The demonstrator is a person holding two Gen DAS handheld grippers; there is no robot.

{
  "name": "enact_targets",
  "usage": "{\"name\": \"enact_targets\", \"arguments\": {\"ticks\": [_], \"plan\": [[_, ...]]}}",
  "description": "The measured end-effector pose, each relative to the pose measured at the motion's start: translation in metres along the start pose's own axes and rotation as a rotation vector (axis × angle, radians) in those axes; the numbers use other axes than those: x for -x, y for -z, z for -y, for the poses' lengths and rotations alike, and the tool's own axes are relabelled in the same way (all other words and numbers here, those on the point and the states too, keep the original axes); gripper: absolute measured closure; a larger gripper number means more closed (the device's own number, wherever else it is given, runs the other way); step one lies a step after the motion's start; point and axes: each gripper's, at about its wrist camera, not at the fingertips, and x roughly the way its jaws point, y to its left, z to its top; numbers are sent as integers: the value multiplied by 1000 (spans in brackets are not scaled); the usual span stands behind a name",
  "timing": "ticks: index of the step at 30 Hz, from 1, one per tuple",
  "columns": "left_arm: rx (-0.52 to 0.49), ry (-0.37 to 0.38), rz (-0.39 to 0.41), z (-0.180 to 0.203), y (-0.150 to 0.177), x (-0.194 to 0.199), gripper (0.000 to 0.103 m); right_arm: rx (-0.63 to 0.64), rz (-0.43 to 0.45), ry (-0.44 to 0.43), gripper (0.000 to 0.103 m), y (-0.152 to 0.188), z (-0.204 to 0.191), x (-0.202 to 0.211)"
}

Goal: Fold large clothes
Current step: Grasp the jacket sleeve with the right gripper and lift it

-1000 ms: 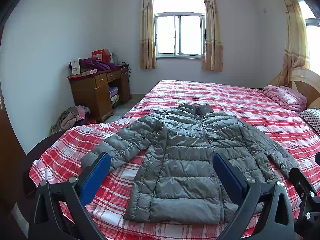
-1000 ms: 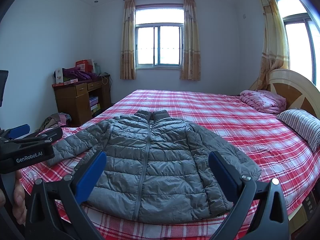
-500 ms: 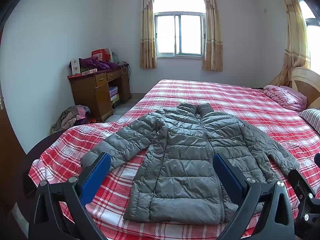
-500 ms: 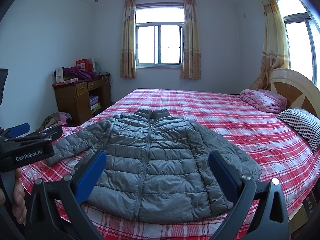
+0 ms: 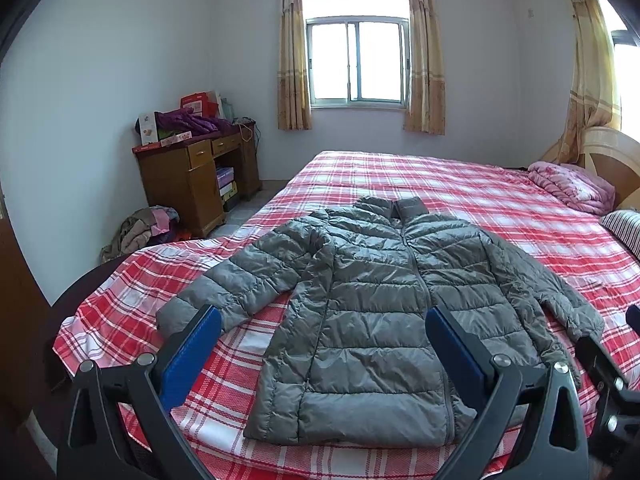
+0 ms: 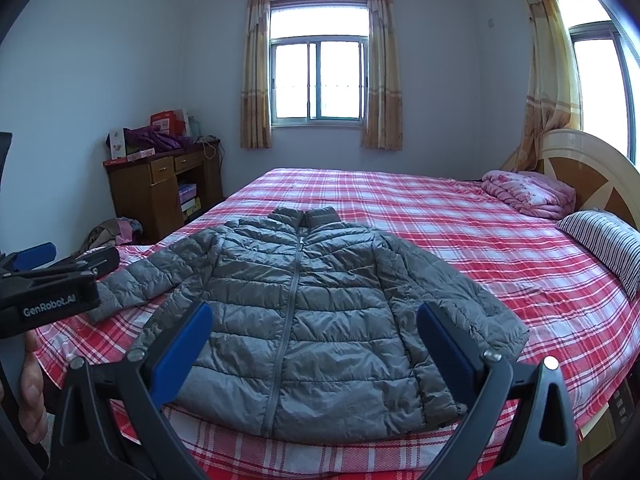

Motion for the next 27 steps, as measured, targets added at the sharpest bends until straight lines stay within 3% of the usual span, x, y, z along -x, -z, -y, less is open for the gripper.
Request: {"name": "enact_targets", "arguments": {"ticks": [8,19,27], "plan": [[-71,-14,-102,4,17,-71,1,-70,-97,57,0,14,50,-46],[-123,-86,-193,14,24,-191,1,-362,-225,370,0,55,226,-100],[-125,-161,-277,23,32,-256,1,-513,-342,421,17,83,302,-154]]}}
